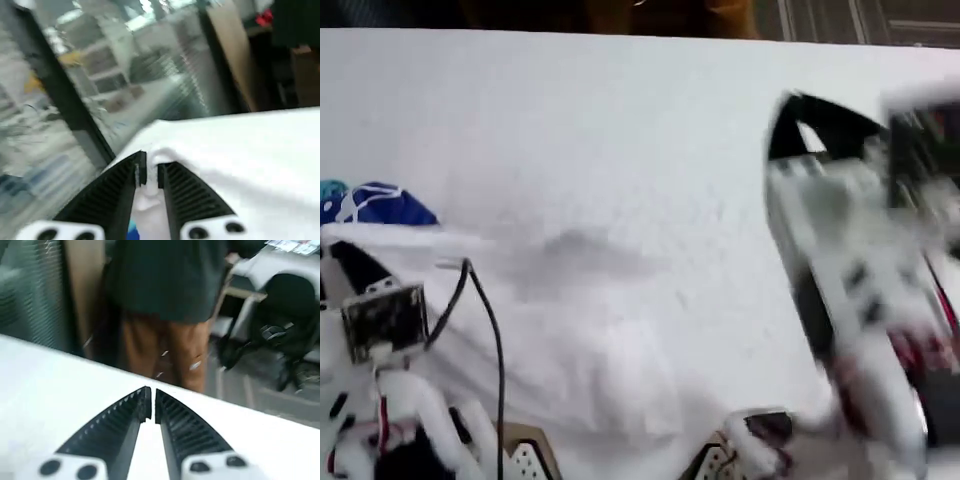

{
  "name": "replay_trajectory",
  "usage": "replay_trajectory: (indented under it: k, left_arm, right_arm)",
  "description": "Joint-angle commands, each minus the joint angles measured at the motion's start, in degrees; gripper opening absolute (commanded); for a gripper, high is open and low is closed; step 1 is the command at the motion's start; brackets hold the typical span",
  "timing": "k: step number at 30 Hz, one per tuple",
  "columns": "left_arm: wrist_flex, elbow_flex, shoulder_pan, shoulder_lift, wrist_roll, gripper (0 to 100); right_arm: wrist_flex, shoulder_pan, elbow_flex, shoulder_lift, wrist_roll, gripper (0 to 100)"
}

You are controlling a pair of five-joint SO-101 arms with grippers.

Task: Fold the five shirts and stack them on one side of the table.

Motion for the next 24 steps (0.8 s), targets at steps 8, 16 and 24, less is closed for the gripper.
replay_trajectory:
  k: [8,16,24]
  left_arm:
    - [-1.05,15.43,3.25,-1.14,-8.09,3]
    - [11.78,20.88,-3.60,-1.23,-20.13,3]
    - [19.96,23.43,-11.60,-1.23,-25.41,3]
  right_arm:
    - [3.74,-7.69,-0.09,31.08,1.41,1.9]
    - [6.99,-13.85,1.41,55.16,11.08,2.4]
    - [6.81,-24.84,-2.37,62.81,12.04,2.8]
